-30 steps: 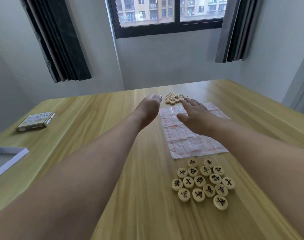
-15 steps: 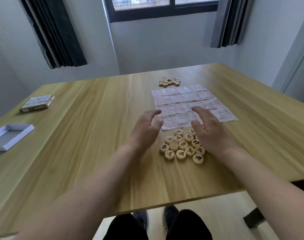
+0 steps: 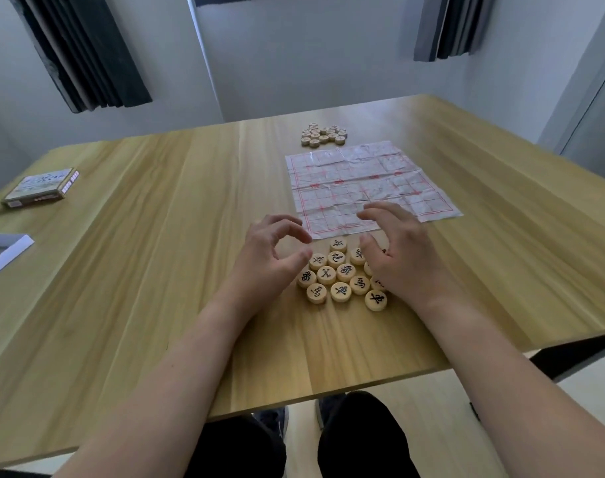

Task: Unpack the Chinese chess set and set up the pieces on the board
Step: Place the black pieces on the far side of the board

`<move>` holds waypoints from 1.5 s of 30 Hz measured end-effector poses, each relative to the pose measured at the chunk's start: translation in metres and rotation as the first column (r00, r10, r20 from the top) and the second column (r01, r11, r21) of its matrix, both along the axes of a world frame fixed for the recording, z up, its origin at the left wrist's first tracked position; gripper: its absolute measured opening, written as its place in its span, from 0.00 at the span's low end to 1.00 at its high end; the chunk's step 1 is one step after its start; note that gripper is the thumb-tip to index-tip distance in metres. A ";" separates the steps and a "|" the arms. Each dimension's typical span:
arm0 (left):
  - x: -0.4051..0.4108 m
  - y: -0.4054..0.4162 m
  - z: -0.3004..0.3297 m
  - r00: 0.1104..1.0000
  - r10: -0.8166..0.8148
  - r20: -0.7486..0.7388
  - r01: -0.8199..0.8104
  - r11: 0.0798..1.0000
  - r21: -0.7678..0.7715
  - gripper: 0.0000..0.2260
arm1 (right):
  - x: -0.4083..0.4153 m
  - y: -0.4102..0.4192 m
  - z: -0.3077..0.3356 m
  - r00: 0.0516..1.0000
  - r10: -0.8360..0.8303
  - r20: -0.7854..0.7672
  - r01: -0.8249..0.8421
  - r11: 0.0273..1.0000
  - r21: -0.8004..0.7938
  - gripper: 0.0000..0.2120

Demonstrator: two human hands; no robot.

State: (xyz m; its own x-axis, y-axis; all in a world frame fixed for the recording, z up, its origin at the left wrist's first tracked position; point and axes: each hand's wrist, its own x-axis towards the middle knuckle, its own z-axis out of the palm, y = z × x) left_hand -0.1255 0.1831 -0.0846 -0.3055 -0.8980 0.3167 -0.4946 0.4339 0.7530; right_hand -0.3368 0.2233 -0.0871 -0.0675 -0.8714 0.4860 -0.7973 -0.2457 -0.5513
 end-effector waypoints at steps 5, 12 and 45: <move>-0.003 0.005 0.001 0.994 -0.085 0.075 0.085 0.996 0.007 0.04 | -0.002 0.001 -0.002 0.996 -0.020 0.086 0.021 1.000 -0.015 0.14; -0.002 0.004 0.000 0.992 -0.108 0.072 0.106 0.994 0.024 0.03 | -0.005 0.000 -0.001 0.989 -0.030 0.148 0.033 0.999 -0.019 0.12; -0.008 0.017 0.025 0.937 -0.092 0.337 0.061 0.993 0.099 0.03 | -0.036 0.027 0.012 0.942 -0.300 0.153 0.218 0.889 0.403 0.07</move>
State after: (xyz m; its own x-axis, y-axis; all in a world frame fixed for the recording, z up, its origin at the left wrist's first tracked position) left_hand -0.1331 0.2000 -0.0592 -0.4504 -0.8867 0.1048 -0.6956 0.4220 0.5815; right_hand -0.3727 0.2504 -0.0750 -0.3782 -0.9225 0.0776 -0.6630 0.2114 -0.7181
